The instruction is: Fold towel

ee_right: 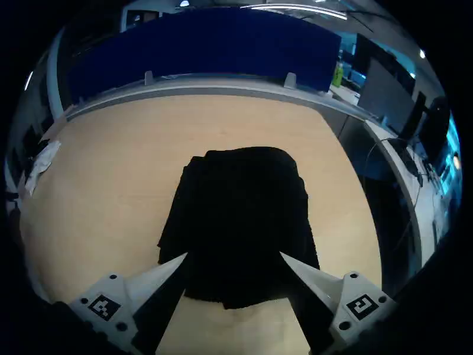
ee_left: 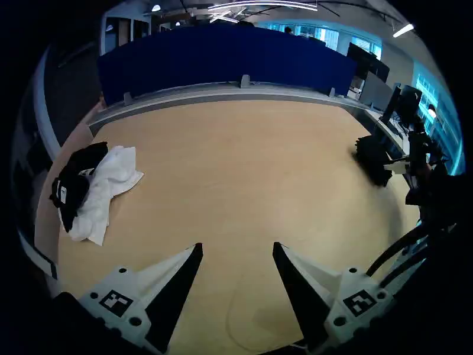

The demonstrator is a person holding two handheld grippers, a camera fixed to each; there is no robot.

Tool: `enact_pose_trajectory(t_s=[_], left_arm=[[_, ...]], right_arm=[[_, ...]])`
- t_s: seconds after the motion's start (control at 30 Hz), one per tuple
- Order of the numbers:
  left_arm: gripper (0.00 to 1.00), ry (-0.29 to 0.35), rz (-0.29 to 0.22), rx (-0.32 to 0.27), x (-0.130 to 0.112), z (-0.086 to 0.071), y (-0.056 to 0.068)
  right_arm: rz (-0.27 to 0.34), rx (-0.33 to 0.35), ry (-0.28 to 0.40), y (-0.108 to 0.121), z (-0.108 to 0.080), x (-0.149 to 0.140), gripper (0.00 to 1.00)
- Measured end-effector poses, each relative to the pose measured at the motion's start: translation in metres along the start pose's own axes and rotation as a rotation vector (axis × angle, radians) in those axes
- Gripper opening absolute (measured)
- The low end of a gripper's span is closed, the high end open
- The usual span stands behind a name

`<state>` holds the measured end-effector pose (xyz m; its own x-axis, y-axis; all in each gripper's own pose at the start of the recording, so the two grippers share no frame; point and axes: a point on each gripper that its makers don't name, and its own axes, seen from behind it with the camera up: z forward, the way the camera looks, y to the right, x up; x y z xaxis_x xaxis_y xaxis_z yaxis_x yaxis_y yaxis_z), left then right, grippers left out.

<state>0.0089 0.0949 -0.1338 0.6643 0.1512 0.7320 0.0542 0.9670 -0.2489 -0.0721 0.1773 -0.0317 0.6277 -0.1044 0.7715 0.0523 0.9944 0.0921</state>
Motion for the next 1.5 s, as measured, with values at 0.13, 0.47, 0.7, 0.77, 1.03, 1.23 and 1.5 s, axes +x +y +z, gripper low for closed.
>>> enact_pose_trajectory(t_s=[0.13,0.47,0.7,0.77,1.03,1.23,1.5], left_arm=[[0.88,-0.002,0.002,0.001,0.0,0.002,-0.001],[0.88,-0.004,-0.012,0.008,-0.003,0.002,-0.003],[0.88,-0.005,-0.017,0.022,-0.004,0.001,-0.004],[0.88,-0.004,-0.021,0.026,-0.004,0.0,-0.004],[0.88,-0.004,-0.029,0.041,-0.005,-0.002,-0.006],[0.88,-0.004,-0.032,0.045,-0.007,-0.003,-0.006],[0.88,0.0,-0.029,0.039,-0.006,-0.003,-0.007]], right_arm=[[-0.015,0.0,-0.007,0.002,0.002,0.0,1.0],[-0.018,-0.006,0.095,0.014,-0.002,0.064,1.0],[-0.014,0.003,0.102,0.022,0.026,0.1,1.0],[-0.012,0.007,0.097,0.022,0.034,0.104,1.0],[0.02,0.022,0.043,0.02,0.062,0.092,1.0],[0.024,0.022,0.032,0.02,0.069,0.087,1.0],[0.016,0.016,0.102,0.016,0.038,0.106,1.0]])
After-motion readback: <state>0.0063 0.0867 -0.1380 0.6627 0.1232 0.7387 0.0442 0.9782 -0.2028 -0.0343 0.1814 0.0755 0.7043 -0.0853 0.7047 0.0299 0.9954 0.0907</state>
